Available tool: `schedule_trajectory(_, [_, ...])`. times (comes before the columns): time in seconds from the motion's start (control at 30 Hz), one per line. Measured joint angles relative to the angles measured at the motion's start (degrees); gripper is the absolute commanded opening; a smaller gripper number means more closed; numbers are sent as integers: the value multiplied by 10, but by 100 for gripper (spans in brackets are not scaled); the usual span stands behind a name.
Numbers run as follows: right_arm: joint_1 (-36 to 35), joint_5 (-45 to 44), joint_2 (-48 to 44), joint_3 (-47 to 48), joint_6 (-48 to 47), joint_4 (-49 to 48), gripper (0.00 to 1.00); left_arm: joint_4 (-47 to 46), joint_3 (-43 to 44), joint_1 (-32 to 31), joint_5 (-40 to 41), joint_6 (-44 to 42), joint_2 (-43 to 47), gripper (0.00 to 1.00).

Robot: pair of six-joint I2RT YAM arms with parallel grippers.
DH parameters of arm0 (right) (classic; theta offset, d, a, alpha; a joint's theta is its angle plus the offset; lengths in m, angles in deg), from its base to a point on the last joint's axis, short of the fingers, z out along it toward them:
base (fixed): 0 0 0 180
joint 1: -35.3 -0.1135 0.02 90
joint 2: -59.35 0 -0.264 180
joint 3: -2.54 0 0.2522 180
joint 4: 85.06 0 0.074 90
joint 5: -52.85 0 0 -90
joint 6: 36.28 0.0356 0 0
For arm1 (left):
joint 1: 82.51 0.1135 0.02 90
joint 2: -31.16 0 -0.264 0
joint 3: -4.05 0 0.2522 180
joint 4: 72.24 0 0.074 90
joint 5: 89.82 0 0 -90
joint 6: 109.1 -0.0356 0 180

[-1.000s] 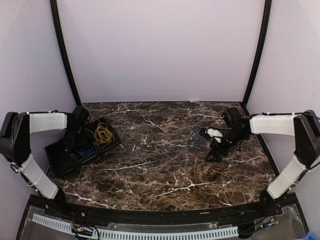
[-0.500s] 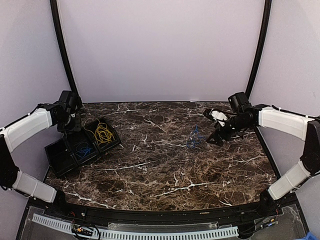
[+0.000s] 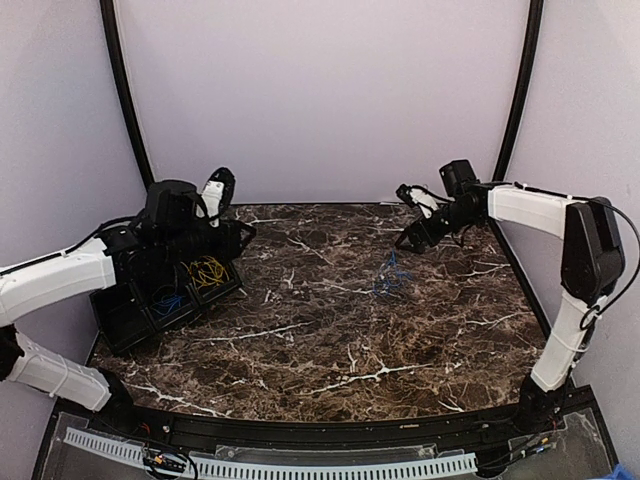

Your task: Untangle the cables

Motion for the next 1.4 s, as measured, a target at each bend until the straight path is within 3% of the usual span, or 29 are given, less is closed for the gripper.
schedule_trajectory(0.23, [0,25,98,14,25,35,77,-68,-31,-162,0,0,-61,42])
schedule_trajectory(0.4, [0,33,128,41,38,42,58,-104,-32,-239,7,7,-98,42])
schedule_trajectory(0.53, [0,45,137,52,44,46,35,-122,-31,-262,12,13,-134,42])
schedule_trajectory(0.7, [0,64,152,60,48,54,31,-129,-21,-273,14,16,-176,42])
schedule_trajectory(0.97, [0,101,157,60,44,67,0,-154,-3,-277,21,19,-204,42])
schedule_trajectory(1.17, [0,144,143,45,28,81,0,-180,0,-277,32,20,-228,44])
schedule_trajectory(1.4, [-5,208,5,9,-16,141,0,-215,12,-277,42,2,-249,45])
